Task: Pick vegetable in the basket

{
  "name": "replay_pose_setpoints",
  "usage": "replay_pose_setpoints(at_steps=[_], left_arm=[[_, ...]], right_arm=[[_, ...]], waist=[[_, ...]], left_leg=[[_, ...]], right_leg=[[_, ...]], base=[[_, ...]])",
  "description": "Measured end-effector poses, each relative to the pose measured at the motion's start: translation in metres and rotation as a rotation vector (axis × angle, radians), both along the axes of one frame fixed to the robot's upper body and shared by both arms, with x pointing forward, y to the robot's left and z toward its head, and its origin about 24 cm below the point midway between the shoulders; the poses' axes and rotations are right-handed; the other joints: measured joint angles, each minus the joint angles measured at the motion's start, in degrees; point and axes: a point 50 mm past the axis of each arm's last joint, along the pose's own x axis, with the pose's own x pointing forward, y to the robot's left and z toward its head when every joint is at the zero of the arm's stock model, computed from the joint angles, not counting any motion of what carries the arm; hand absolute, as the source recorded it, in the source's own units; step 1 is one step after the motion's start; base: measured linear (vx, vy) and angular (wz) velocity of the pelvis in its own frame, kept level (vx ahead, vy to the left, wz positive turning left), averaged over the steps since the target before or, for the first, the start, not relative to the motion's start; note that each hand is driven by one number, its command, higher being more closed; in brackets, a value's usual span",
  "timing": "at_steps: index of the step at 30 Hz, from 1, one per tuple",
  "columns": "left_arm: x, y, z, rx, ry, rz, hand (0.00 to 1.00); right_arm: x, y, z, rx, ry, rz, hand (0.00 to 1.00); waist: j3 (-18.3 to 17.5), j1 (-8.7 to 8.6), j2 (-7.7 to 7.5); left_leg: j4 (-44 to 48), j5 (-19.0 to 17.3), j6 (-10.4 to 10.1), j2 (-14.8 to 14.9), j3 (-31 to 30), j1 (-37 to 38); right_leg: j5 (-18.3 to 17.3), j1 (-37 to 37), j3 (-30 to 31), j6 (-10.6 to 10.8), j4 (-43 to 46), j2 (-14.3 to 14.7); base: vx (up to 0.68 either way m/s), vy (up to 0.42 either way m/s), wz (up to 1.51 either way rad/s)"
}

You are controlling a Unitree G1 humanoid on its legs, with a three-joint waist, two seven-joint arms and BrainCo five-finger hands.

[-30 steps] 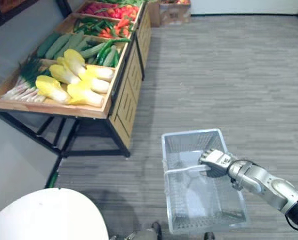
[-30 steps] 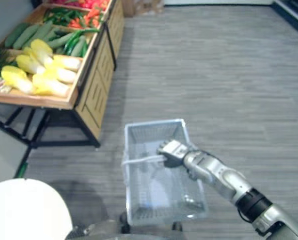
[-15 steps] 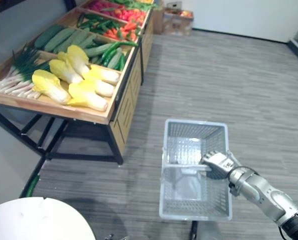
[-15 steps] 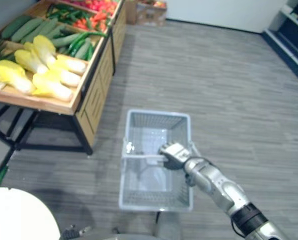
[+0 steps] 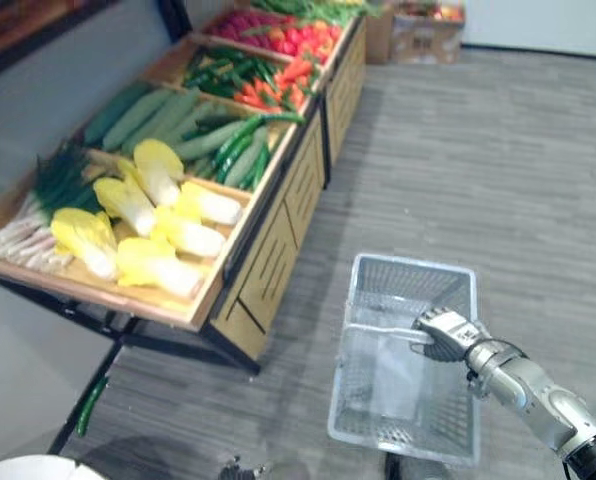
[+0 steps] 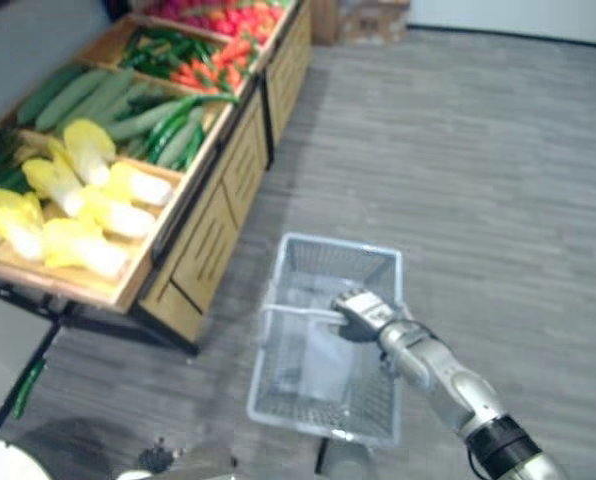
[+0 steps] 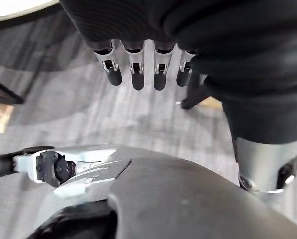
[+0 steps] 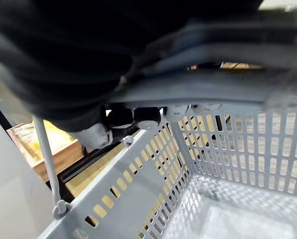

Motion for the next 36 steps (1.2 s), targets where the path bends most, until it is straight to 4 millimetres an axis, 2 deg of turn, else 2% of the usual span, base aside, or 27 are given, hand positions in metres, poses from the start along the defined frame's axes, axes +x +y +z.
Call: replay_pose_setpoints(at_steps=[3, 5, 6, 7, 8, 9, 10, 12, 14, 15, 16, 17, 18, 19, 20, 21, 22, 24, 25, 26, 27, 30, 32, 33, 34, 35, 36], left_arm=[[0.005, -0.001, 0.001, -0.001, -0.017, -0.005, 0.00], [0.003, -0.002, 0.000, 0.001, -0.006, -0.012, 0.00], [0.000, -0.005, -0.001, -0.002, 0.011, -0.022, 0.00], [-0.007, -0.009, -0.004, -0.011, 0.036, -0.024, 0.00], [-0.008, -0.007, -0.005, -0.008, 0.047, -0.020, 0.00], [-0.006, 0.001, -0.003, 0.013, 0.046, -0.026, 0.00], [-0.006, 0.002, -0.003, 0.017, 0.046, -0.025, 0.00], [-0.011, 0.002, -0.004, 0.012, 0.065, 0.002, 0.00], [-0.016, 0.002, -0.006, 0.006, 0.081, 0.037, 0.00], [-0.024, 0.003, -0.006, 0.012, 0.100, 0.046, 0.00], [-0.028, 0.005, -0.006, 0.018, 0.108, 0.048, 0.00], [-0.031, 0.005, -0.007, 0.022, 0.113, 0.048, 0.00], [-0.033, 0.012, -0.005, 0.040, 0.124, 0.042, 0.00], [-0.034, 0.013, -0.005, 0.046, 0.132, 0.025, 0.00], [-0.034, 0.012, -0.005, 0.046, 0.132, 0.017, 0.00], [-0.031, 0.013, -0.005, 0.047, 0.124, 0.018, 0.00], [-0.024, 0.012, -0.004, 0.048, 0.104, 0.019, 0.00], [-0.013, 0.012, -0.002, 0.055, 0.075, 0.011, 0.00], [-0.008, 0.011, -0.001, 0.060, 0.062, 0.008, 0.00], [-0.008, 0.011, -0.001, 0.060, 0.062, 0.008, 0.00], [-0.006, 0.012, -0.001, 0.057, 0.050, 0.017, 0.00], [-0.004, 0.020, 0.002, 0.071, 0.042, 0.032, 0.00], [-0.006, 0.034, 0.005, 0.106, 0.046, 0.037, 0.00], [-0.006, 0.041, 0.007, 0.122, 0.043, 0.047, 0.00], [-0.003, 0.028, 0.003, 0.079, 0.037, 0.081, 0.00], [-0.005, 0.019, 0.000, 0.049, 0.036, 0.111, 0.00], [-0.008, 0.016, -0.001, 0.039, 0.039, 0.130, 0.00]], right_arm=[[0.000, -0.003, 0.003, -0.011, -0.009, 0.001, 1.00], [-0.007, -0.005, -0.004, -0.006, 0.015, -0.012, 1.00], [-0.011, -0.008, -0.006, -0.006, 0.023, -0.024, 1.00], [-0.013, -0.010, -0.005, -0.008, 0.023, -0.031, 1.00], [-0.012, -0.008, -0.007, 0.006, 0.026, -0.041, 1.00], [-0.012, -0.006, -0.006, 0.015, 0.020, -0.034, 1.00], [-0.010, -0.005, -0.004, 0.016, 0.010, -0.031, 1.00], [-0.005, -0.004, -0.003, 0.006, 0.006, -0.020, 1.00], [-0.007, 0.003, -0.006, 0.009, 0.020, 0.005, 1.00], [-0.008, 0.011, -0.009, 0.017, 0.027, 0.030, 1.00], [-0.008, 0.015, -0.010, 0.026, 0.030, 0.042, 1.00], [-0.009, 0.021, -0.011, 0.042, 0.034, 0.054, 1.00], [-0.010, 0.026, -0.013, 0.059, 0.040, 0.061, 1.00], [-0.011, 0.026, -0.016, 0.060, 0.052, 0.061, 1.00], [-0.011, 0.025, -0.018, 0.059, 0.056, 0.054, 1.00], [-0.009, 0.024, -0.018, 0.053, 0.052, 0.043, 1.00], [-0.008, 0.021, -0.018, 0.047, 0.050, 0.035, 1.00], [-0.004, 0.010, -0.017, 0.028, 0.043, -0.019, 1.00], [-0.002, 0.001, -0.021, 0.009, 0.059, -0.060, 1.00], [-0.002, 0.001, -0.022, 0.008, 0.059, -0.061, 1.00], [0.000, -0.009, -0.027, -0.008, 0.078, -0.115, 1.00], [-0.003, -0.015, -0.032, -0.014, 0.097, -0.147, 1.00], [-0.013, -0.013, -0.041, 0.016, 0.131, -0.158, 1.00], [-0.017, -0.012, -0.044, 0.027, 0.144, -0.160, 1.00], [-0.019, -0.018, -0.048, 0.024, 0.160, -0.197, 1.00], [-0.020, -0.023, -0.048, 0.003, 0.162, -0.203, 1.00], [-0.021, -0.025, -0.049, -0.004, 0.169, -0.208, 1.00]], waist=[[0.1, 0.26, 0.62], [0.1, 0.25, 0.79], [-0.4, 0.24, 1.66], [-1.0, 0.25, 3.15], [-1.6, -0.04, 2.24], [-1.5, 0.73, -0.29], [-1.4, 1.12, -0.80], [-1.3, 2.14, -1.06], [-1.4, 3.70, -1.17], [-1.8, 3.68, -1.50], [-2.1, 3.52, -1.87], [-2.4, 3.07, -2.55], [-2.3, 2.61, -3.48], [-2.2, 1.73, -3.85], [-2.2, 1.54, -3.83], [-2.2, 1.44, -3.77], [-2.3, 1.04, -3.91], [-2.4, 0.54, -4.09], [-2.5, 0.35, -4.12], [-2.5, 0.35, -4.13], [-2.5, 0.43, -4.26], [-3.3, 0.57, -5.60], [-3.8, 0.53, -8.81], [-3.8, 0.60, -10.20], [-3.5, 0.62, -6.84], [-3.1, 0.44, -4.25], [-3.2, 0.46, -3.09]], left_leg=[[-6.1, -2.7, -0.5, -1.4, 4.8, -8.5], [-20.5, -2.7, 0.7, -2.4, 13.5, -9.9], [-31.8, 1.8, 1.5, -3.1, 18.9, -8.4], [-38.9, 4.7, 4.9, -3.1, 22.5, -7.4], [-41.5, 1.9, 9.7, -4.9, 23.5, -5.5], [-42.5, 1.5, 9.3, -7.0, 24.3, -5.5], [-42.3, 0.9, 9.7, -7.4, 24.4, -5.7], [-40.5, -1.6, 12.4, -7.9, 24.8, -4.8], [-43.1, -3.4, 10.9, -8.9, 25.0, -0.7], [-46.5, -3.9, 9.5, -10.2, 24.8, 2.1], [-48.2, -3.8, 9.0, -11.0, 24.4, 3.4], [-50.6, -3.5, 8.6, -12.1, 23.8, 5.4], [-52.5, -3.2, 8.5, -13.5, 22.2, 7.9], [-53.7, -3.0, 8.8, -14.5, 19.7, 10.5], [-53.9, -2.8, 9.0, -14.7, 18.5, 11.7], [-54.6, -2.9, 9.0, -15.0, 15.7, 13.7], [-54.6, -2.8, 8.9, -14.9, 12.5, 14.3], [-54.4, -2.5, 8.4, -14.5, 7.1, 14.3], [-54.4, -2.2, 7.6, -13.6, 3.8, 13.9], [-54.4, -2.2, 7.6, -13.6, 3.7, 13.9], [-54.4, -2.0, 5.5, -12.4, -1.0, 13.3], [-54.0, -2.2, 1.2, -10.2, -7.1, 10.7], [-54.7, -1.8, -3.6, -8.7, -12.3, 9.8], [-55.3, -1.7, -5.0, -8.7, -13.5, 9.8], [-56.0, -0.9, -7.1, -4.5, -14.9, 9.8], [-57.4, 1.1, -7.8, -0.9, -13.5, 9.6], [-58.2, 2.3, -8.2, 0.3, -13.0, 9.7]], right_leg=[[-3.0, 4.8, -1.8, 2.8, -2.9, -0.7], [-5.5, 7.9, -3.2, 4.8, -3.3, -1.3], [-7.0, 9.9, -4.1, 6.1, -3.7, -0.6], [-8.5, 11.3, -4.2, 6.9, -4.0, 0.8], [-9.4, 12.1, -4.8, 6.6, -4.2, 0.4], [-9.3, 11.9, -4.6, 6.8, -4.9, -1.0], [-8.9, 11.9, -4.6, 6.7, -5.2, -1.3], [-6.1, 13.0, -3.3, 8.3, -4.2, -2.1], [-5.8, 11.9, -2.0, 8.3, 3.5, -3.6], [-5.7, 8.1, -0.4, 8.6, 14.1, -5.2], [-4.7, 5.0, 0.5, 10.6, 21.1, -6.5], [-2.1, -0.1, 3.3, 15.3, 32.3, -8.2], [-1.1, -6.0, 6.6, 17.4, 45.4, -8.8], [-2.2, -9.0, 6.3, 15.4, 52.8, -9.7], [-3.4, -10.0, 5.7, 13.5, 54.4, -10.0], [-6.2, -11.9, 4.7, 9.0, 54.1, -10.3], [-7.9, -13.4, 3.6, 6.1, 50.5, -10.6], [-9.0, -15.2, 3.7, 4.4, 40.4, -11.1], [-8.8, -15.8, 5.6, 4.6, 32.9, -10.7], [-8.8, -15.8, 5.7, 4.6, 32.6, -10.7], [-7.6, -15.8, 10.4, 5.6, 21.9, -10.9], [-6.4, -16.7, 15.3, 7.1, 13.9, -12.1], [-2.6, -13.1, 12.7, 11.9, 8.1, -12.6], [-1.6, -11.7, 10.5, 14.1, 6.7, -13.1], [-2.0, -10.3, 5.5, 14.1, 7.1, -10.2], [-2.9, -9.5, 2.9, 12.6, 7.0, -7.0], [-3.4, -9.4, 2.1, 11.8, 7.6, -5.9]], base=[[0.39, -0.032, 0.15], [0.50, 0.133, 0.32], [0.47, 0.144, 0.36], [0.50, 0.182, 0.52], [0.46, 0.155, 0.46], [0.43, 0.147, 0.38], [0.37, 0.096, 0.23], [0.34, 0.114, 0.19], [0.31, 0.150, -0.02], [0.29, 0.167, -0.02], [0.27, 0.143, 0.14], [0.28, 0.096, 0.33], [0.36, 0.072, 0.72], [0.31, 0.026, 0.84], [0.31, -0.009, 1.10], [0.30, -0.056, 1.29], [0.28, -0.080, 1.41], [0.25, -0.156, 1.57], [0.23, -0.209, 1.24], [0.24, -0.335, 1.33], [0.18, -0.319, 1.20], [0.16, -0.423, 1.08], [0.15, -0.773, 1.19], [0.07, -0.687, 1.12], [0.03, -0.537, 0.88], [0.02, -0.450, 0.73], [0.04, -0.498, 0.56]])
